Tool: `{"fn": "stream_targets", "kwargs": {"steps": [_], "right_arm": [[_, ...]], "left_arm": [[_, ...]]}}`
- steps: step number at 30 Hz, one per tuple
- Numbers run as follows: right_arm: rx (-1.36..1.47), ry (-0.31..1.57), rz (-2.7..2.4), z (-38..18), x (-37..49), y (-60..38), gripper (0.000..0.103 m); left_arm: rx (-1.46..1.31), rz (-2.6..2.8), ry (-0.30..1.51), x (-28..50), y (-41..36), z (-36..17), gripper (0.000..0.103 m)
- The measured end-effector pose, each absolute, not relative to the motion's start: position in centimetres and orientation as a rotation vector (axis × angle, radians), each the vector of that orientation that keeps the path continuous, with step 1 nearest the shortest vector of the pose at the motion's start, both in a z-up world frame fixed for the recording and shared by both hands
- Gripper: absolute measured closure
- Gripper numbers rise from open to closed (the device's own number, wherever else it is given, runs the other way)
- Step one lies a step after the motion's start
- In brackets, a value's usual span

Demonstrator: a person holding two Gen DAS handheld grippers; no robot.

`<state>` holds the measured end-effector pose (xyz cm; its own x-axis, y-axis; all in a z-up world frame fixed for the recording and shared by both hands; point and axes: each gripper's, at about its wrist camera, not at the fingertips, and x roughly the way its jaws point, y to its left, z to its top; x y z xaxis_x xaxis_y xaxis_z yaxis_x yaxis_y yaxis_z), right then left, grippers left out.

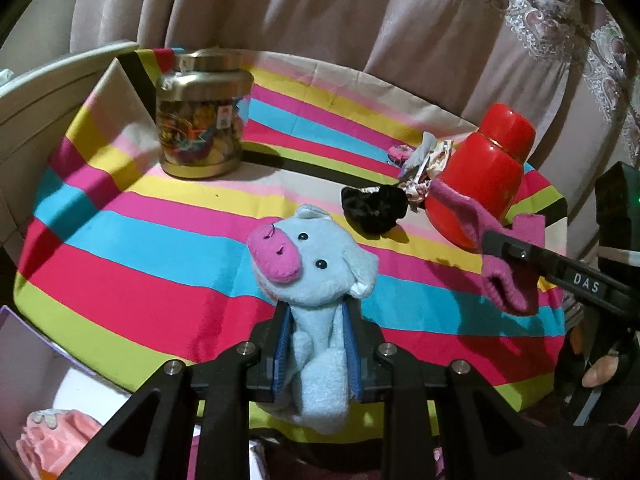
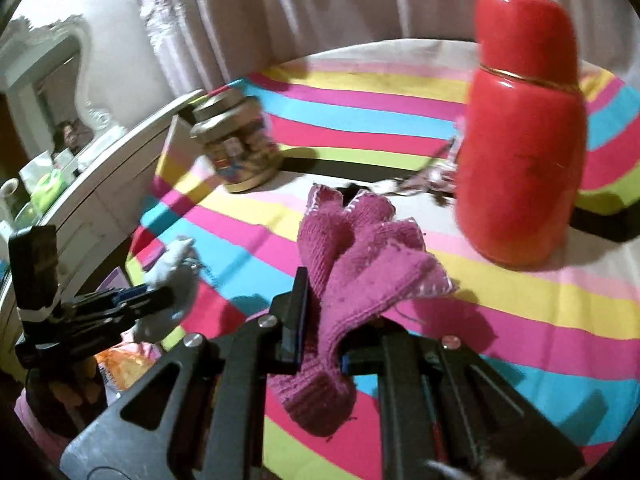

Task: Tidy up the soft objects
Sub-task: 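Lift and carry the pig puppet and pink sock toward the white box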

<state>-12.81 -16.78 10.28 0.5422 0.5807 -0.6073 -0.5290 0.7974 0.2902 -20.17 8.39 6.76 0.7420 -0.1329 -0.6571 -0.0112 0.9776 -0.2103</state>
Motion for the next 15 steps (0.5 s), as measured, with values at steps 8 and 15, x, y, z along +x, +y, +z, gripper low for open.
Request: {"fn": "stream_targets", "kwargs": {"steps": [8,15], "right_arm": [[-0.006,0.727,0.789,11.7,-15.3,-12.4,0.087],[-0.088,0.7,0.937,13.0,-18.2,-7.8,0.087]], "left_arm": [[-0.208,-0.013,0.714,-22.5,10.0,7.7,0.079],[-0.228,0.06,0.718,-25.4,12.0,7.9,0.079]]}}
